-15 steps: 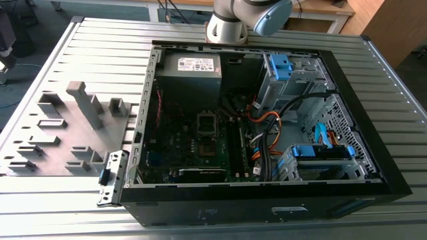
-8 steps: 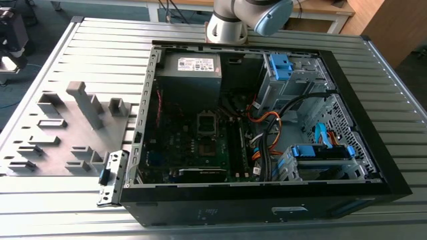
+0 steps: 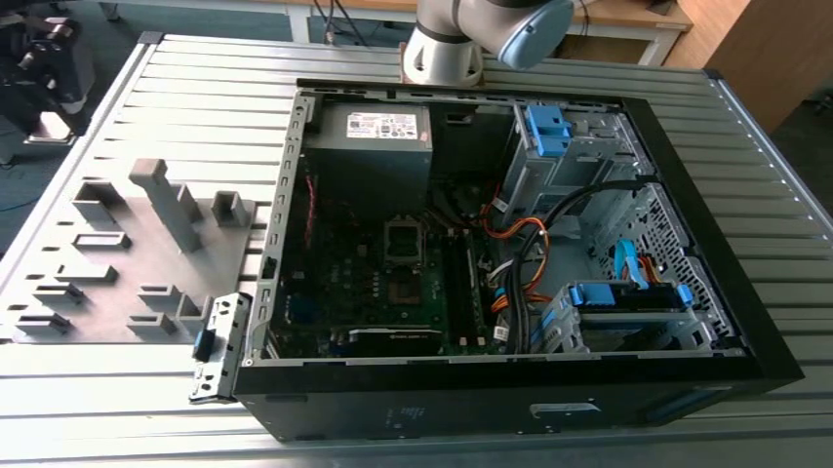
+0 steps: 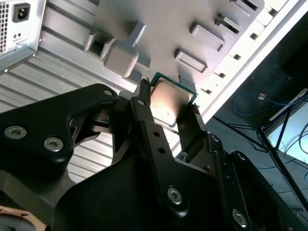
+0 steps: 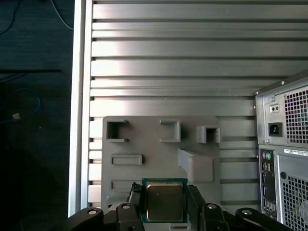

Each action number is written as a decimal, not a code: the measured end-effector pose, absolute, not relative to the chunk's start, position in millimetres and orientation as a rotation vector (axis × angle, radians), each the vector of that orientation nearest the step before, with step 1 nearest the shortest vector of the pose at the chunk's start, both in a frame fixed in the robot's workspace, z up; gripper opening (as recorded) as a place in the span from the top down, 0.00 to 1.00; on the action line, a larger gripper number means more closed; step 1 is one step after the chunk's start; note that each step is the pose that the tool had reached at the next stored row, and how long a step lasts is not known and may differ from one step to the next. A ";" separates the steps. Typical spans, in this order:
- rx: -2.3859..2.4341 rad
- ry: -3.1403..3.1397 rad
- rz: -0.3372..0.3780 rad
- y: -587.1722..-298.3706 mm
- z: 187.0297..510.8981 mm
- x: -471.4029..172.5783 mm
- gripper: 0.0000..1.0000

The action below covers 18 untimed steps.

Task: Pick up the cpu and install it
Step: 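Pick up the cpu and move it towards the insertion slot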

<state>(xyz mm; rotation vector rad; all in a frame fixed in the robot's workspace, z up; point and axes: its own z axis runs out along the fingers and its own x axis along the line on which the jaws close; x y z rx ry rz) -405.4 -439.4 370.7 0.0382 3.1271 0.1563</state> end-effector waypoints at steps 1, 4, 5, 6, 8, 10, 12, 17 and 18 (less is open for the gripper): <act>0.038 3.127 0.156 -439.4 370.7 -402.0 0.53; 0.038 3.127 0.156 -439.4 370.7 -392.1 0.53; 0.038 3.127 0.156 -439.4 370.7 -388.8 0.53; 0.038 3.127 0.156 -439.4 370.6 -385.5 0.53; 0.038 3.127 0.156 -439.4 370.7 -379.3 0.53; 0.038 3.127 0.156 -439.5 370.7 -373.2 0.53; 0.038 3.127 0.156 -439.4 370.7 -367.4 0.53; 0.038 3.127 0.156 -439.5 370.7 -351.9 0.53; 0.038 3.127 0.156 -439.5 370.7 -348.6 0.53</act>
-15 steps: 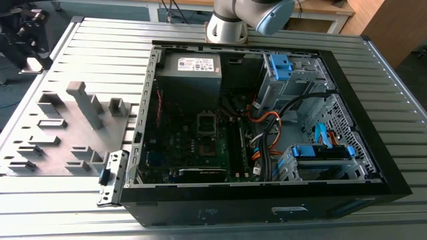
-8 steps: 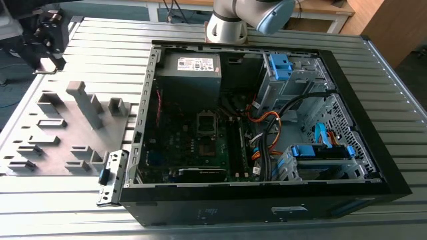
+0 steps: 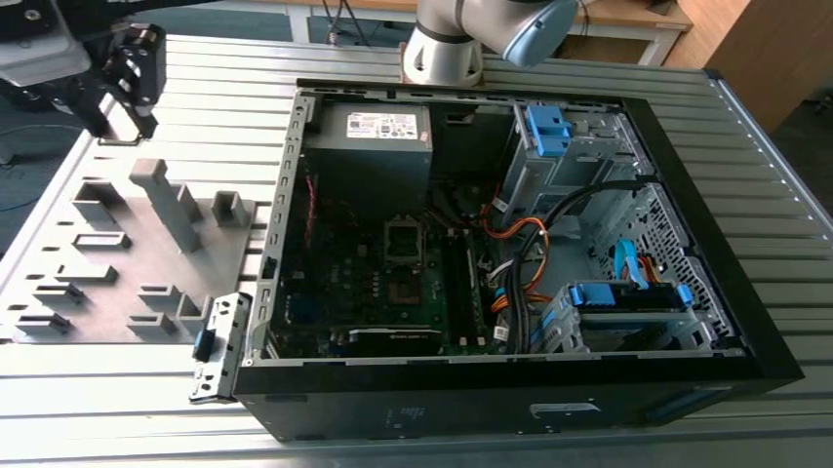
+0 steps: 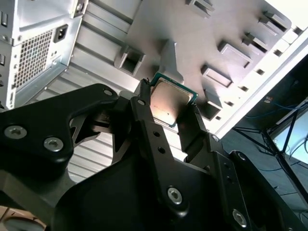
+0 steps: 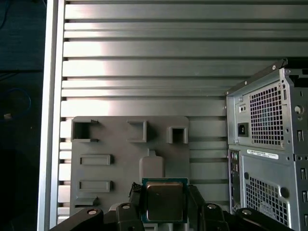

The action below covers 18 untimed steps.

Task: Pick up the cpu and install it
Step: 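Pick up the cpu and move it towards the insertion slot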

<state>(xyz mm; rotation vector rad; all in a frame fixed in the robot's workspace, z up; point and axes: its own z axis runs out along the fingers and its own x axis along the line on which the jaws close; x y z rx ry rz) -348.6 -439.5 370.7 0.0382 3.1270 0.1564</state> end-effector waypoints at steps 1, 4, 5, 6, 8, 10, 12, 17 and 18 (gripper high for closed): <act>0.038 3.127 0.156 -439.5 370.6 -345.2 0.53; 0.038 3.127 0.156 -439.6 370.7 -334.0 0.53; 0.038 3.127 0.156 -439.7 370.7 -330.1 0.53; 0.038 3.127 0.156 -439.7 370.7 -326.1 0.53; 0.038 3.127 0.156 -439.8 370.7 -318.0 0.53; 0.038 3.127 0.156 -439.9 370.7 -309.8 0.53; 0.038 3.127 0.156 -440.0 370.7 -300.9 0.53; 0.038 3.128 0.156 -440.5 370.7 -278.5 0.53; 0.038 3.128 0.156 -440.6 370.7 -274.2 0.53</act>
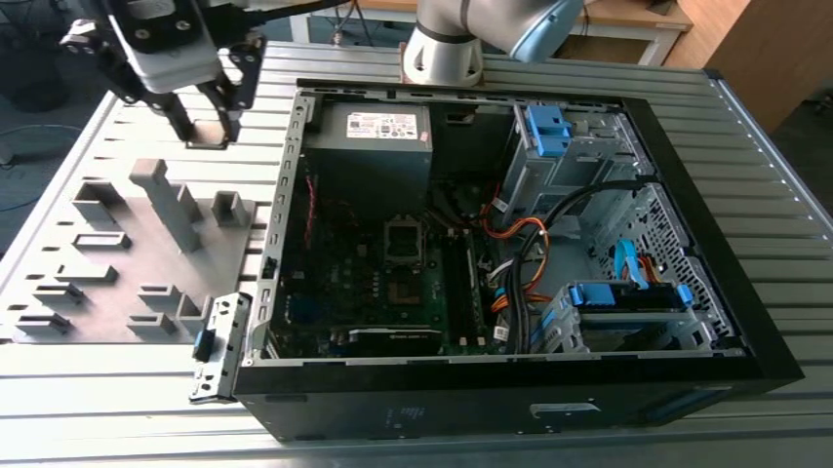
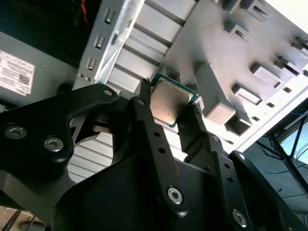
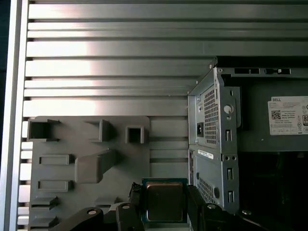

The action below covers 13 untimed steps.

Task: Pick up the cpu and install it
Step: 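Pick up the cpu and move it towards the insertion slot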

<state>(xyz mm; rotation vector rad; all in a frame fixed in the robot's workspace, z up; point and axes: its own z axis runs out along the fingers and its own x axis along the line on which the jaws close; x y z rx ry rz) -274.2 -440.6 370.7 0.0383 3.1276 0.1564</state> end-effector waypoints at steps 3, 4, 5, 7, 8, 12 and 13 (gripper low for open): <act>0.038 3.128 0.156 -440.9 370.7 -261.1 0.53; 0.038 3.128 0.156 -441.0 370.7 -256.7 0.53; 0.038 3.128 0.156 -441.1 370.7 -252.0 0.53; 0.038 3.128 0.156 -441.3 370.7 -243.2 0.53; 0.038 3.128 0.156 -441.4 370.7 -238.7 0.53; 0.038 3.128 0.156 -441.9 370.7 -220.4 0.53; 0.038 3.128 0.156 -442.0 370.7 -216.0 0.53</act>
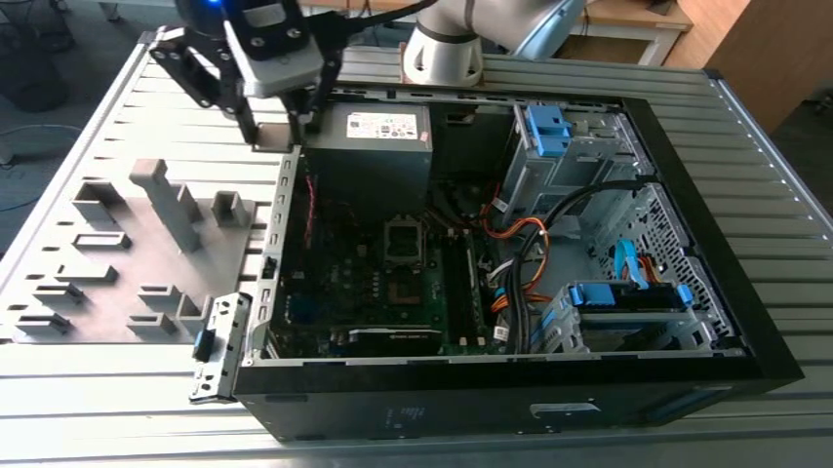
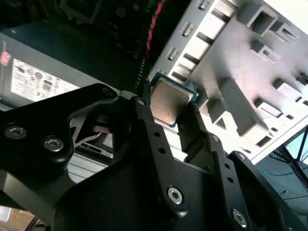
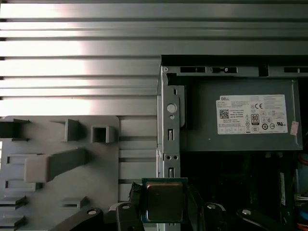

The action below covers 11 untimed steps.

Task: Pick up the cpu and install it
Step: 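Pick up the cpu and move it towards the insertion slot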

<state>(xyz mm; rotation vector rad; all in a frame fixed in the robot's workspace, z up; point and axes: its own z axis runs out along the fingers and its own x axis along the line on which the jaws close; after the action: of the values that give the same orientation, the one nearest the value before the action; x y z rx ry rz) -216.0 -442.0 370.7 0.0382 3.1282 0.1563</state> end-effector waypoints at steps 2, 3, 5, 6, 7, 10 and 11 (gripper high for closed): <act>0.038 3.128 0.156 -442.2 370.7 -207.2 0.53; 0.038 3.128 0.156 -442.3 370.7 -202.9 0.53; 0.038 3.128 0.156 -442.5 370.7 -193.8 0.53; 0.038 3.128 0.156 -442.6 370.7 -189.5 0.53; 0.038 3.128 0.156 -442.7 370.7 -185.2 0.53; 0.038 3.129 0.156 -443.0 370.7 -171.9 0.53; 0.038 3.129 0.156 -443.1 370.7 -167.6 0.53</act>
<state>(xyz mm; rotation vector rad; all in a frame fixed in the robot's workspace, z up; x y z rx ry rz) -167.6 -443.1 370.7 0.0382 3.1287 0.1564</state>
